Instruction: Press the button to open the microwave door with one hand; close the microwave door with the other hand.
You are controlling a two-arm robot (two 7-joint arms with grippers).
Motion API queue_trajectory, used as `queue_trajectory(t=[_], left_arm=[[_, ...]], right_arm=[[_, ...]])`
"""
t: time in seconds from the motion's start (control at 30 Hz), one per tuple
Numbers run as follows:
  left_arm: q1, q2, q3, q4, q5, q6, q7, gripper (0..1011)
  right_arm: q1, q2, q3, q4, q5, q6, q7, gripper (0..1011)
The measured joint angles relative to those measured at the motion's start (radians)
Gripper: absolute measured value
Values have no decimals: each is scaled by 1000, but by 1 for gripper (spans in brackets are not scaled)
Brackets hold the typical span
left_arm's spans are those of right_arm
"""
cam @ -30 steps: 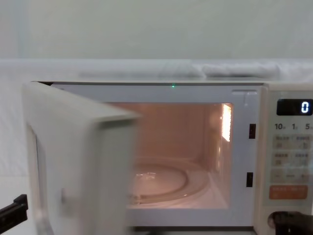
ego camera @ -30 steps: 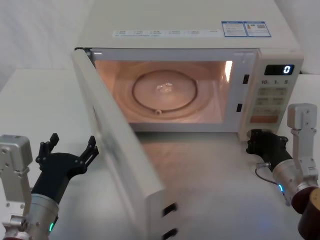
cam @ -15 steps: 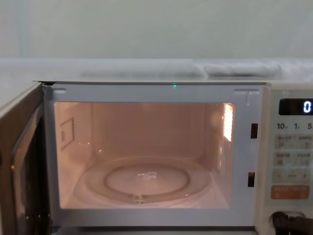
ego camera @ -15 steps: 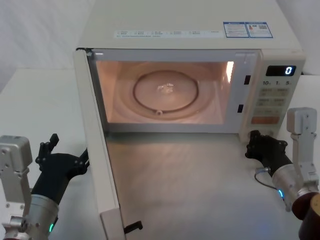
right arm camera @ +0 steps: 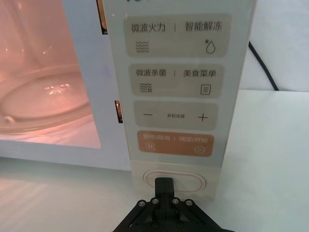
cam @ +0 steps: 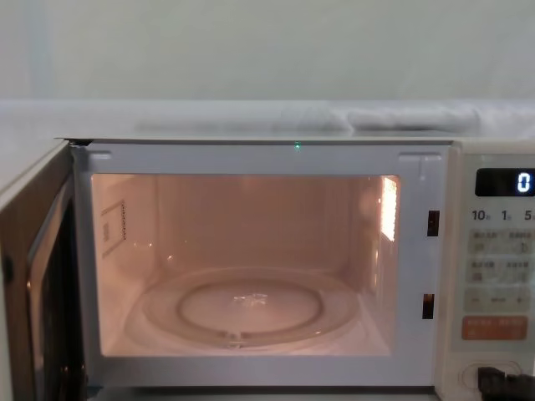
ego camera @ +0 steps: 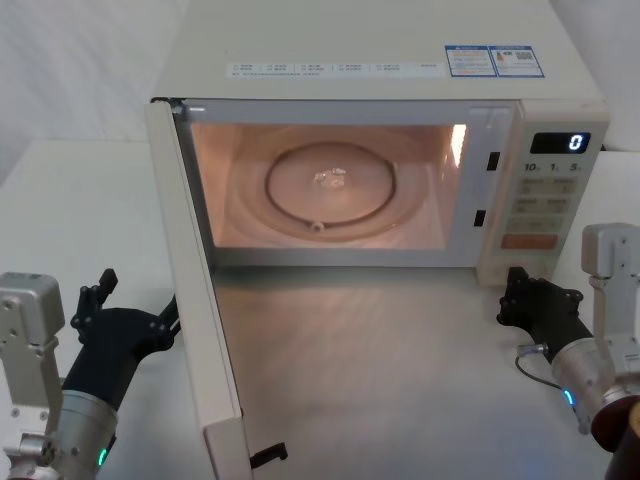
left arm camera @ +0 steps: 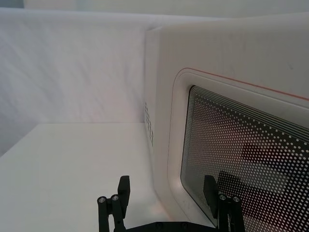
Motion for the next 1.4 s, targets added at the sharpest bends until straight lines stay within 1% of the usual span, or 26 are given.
queue_trajectory(t=[0.17,0.27,0.57,0.67,0.9,1.1,1.23,1.4], left_arm=[[0,0,0,0,0,0,0,1001],[0,0,0,0,0,0,0,1001],[0,0,0,0,0,0,0,1001],[0,0,0,0,0,0,0,1001],[0,0,0,0,0,0,0,1001],[0,0,0,0,0,0,0,1001],[0,0,0,0,0,0,0,1001],[0,0,0,0,0,0,0,1001]], right_arm=[[-21,3,0,-39,-3,9,0,0],[-44,7,-2,-82,-6,18,0,0],[-98,21,2,-174,-13,34,-1,0],[-120,30,16,-211,-15,39,-3,0],[-155,38,56,-256,-14,39,-16,0],[-175,48,86,-282,-11,35,-17,0],[-187,62,109,-297,-3,29,-6,0],[-195,82,127,-310,6,18,15,0]])
